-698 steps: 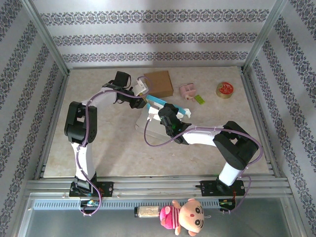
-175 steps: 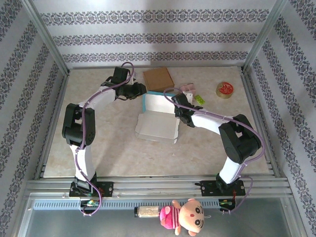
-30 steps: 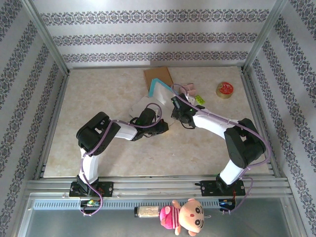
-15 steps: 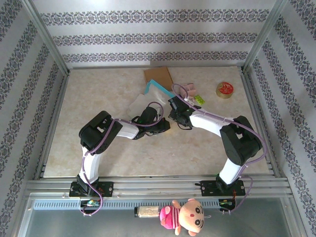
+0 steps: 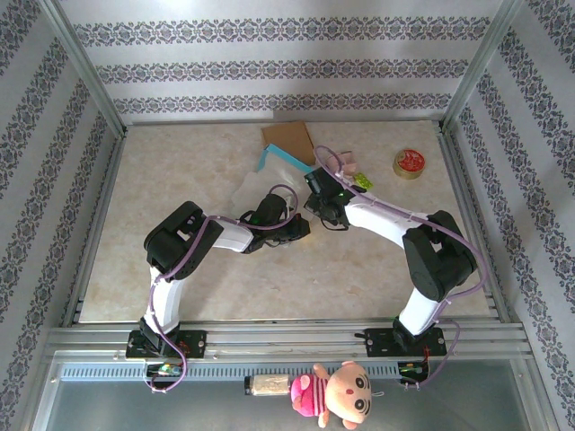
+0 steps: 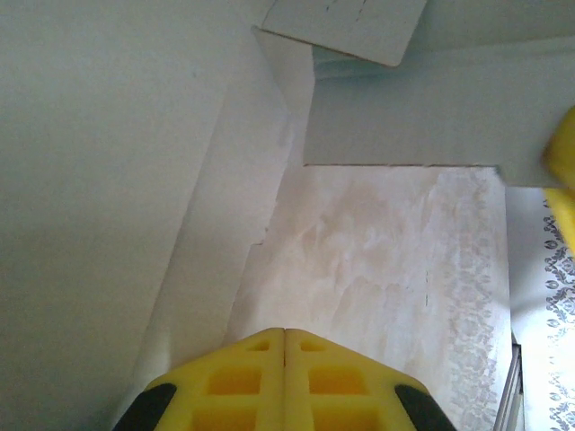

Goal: Fold the paper box

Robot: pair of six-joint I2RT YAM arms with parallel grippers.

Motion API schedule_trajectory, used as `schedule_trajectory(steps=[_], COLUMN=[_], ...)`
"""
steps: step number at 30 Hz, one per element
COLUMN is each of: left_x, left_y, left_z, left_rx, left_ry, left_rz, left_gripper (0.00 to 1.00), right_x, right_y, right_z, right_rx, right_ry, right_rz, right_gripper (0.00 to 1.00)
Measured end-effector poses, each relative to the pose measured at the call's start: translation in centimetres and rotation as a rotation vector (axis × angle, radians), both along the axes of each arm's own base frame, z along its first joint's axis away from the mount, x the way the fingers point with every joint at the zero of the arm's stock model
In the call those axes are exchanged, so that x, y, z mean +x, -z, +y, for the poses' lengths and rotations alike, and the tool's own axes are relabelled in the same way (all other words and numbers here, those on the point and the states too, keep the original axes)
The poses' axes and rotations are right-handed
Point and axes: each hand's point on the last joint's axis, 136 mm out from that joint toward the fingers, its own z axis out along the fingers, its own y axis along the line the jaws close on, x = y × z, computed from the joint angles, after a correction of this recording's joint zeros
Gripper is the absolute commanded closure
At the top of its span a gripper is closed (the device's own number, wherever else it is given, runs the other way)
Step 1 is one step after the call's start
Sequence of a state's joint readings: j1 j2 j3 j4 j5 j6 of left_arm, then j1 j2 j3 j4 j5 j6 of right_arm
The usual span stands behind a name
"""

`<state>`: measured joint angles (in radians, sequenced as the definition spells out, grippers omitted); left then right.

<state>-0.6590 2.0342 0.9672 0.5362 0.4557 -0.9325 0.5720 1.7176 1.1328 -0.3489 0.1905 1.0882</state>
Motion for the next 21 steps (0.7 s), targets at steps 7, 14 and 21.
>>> schedule_trajectory(steps=[7,14,21], left_x=[0.0,0.0,0.0], left_y=[0.0,0.0,0.0], left_z=[0.0,0.0,0.0], left_rx=[0.000,0.000,0.000], left_ry=[0.000,0.000,0.000], left_rz=[0.000,0.000,0.000], left_gripper=[1.00,1.00,1.00], right_x=[0.0,0.1,0.2], right_y=[0.2,2.0,2.0], right_z=[0.4,0.3,0.5], right_rx=[0.005,-0.022,-0.028], right_ry=[-0.010,-0.007,-0.008], right_rz=[0.018,0.045,0.034], right_gripper=[0.90,0.90,0.91])
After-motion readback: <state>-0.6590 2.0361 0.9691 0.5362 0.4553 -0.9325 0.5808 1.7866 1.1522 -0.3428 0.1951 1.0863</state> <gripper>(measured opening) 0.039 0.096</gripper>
